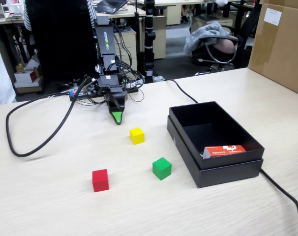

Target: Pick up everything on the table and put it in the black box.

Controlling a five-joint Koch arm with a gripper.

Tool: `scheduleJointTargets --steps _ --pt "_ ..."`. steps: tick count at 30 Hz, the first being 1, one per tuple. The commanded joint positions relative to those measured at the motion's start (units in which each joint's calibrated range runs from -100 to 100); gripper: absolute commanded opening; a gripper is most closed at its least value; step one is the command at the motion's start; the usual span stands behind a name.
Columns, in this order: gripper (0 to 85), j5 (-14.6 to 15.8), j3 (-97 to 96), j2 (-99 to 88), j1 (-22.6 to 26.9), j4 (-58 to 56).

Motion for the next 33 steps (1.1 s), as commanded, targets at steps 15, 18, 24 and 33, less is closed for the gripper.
scheduleJointTargets --steps 15,18,24,33 --pt "48.8 0.54 7.05 0.17 -0.78 -14.3" --pt "48.5 2.05 14.85 0.51 -0.49 -24.93" --pt "47.6 4.15 33.52 10.72 0.73 -42.64" --pt "47.5 5.27 65.25 43.89 2.2 -63.11"
